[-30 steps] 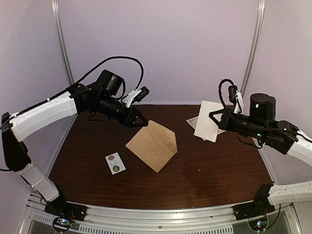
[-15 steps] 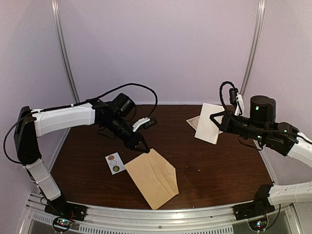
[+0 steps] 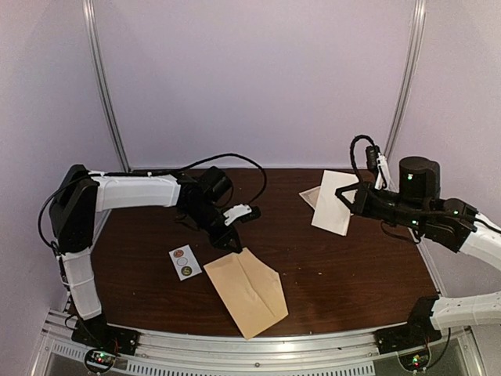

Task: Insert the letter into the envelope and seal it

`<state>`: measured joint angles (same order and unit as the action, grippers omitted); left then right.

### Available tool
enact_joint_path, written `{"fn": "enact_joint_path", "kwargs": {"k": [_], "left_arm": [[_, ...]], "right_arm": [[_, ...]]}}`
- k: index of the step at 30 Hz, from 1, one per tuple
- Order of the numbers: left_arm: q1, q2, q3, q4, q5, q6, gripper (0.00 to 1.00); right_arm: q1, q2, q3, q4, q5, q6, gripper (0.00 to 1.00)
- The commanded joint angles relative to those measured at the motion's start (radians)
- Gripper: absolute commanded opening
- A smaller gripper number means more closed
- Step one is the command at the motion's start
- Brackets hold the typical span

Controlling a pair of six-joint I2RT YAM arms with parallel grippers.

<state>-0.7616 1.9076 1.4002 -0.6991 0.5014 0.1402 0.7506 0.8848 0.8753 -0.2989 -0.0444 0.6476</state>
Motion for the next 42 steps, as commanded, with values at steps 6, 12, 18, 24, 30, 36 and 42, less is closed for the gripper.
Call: {"fn": "enact_joint_path", "kwargs": {"k": [6,12,18,24,30,36,42], "left_arm": [[-0.011,0.142,0.199,0.110,-0.136,0.156,0.00],[-0.019,0.183,0.243,0.164,-0.167,0.105,0.19],[-0.017,0.048,0.156,0.325,-0.302,-0.099,0.58],[-0.019,-0.202,-0.121,0.520,-0.294,-0.603,0.61],[-0.048,-0.418,-0.487,0.762,-0.259,-1.010,0.61],[-0.106,-0.478,-0.635,0.811,-0.307,-1.191,0.62],[-0.111,-0.443,-0.705,0.860,-0.312,-1.235,0.61]], "right_arm": [[-0.004,0.007,-0.022,0.015,-0.012,0.019,0.00],[-0.004,-0.008,-0.027,0.001,0.006,0.043,0.00],[-0.004,-0.048,-0.050,-0.003,0.030,0.055,0.00],[-0.004,-0.063,-0.070,-0.019,0.021,0.058,0.00],[-0.005,-0.081,-0.101,-0.019,0.014,0.059,0.00],[-0.005,-0.096,-0.128,0.008,-0.013,0.069,0.00],[-0.004,-0.124,-0.160,0.050,-0.023,0.094,0.00]]}}
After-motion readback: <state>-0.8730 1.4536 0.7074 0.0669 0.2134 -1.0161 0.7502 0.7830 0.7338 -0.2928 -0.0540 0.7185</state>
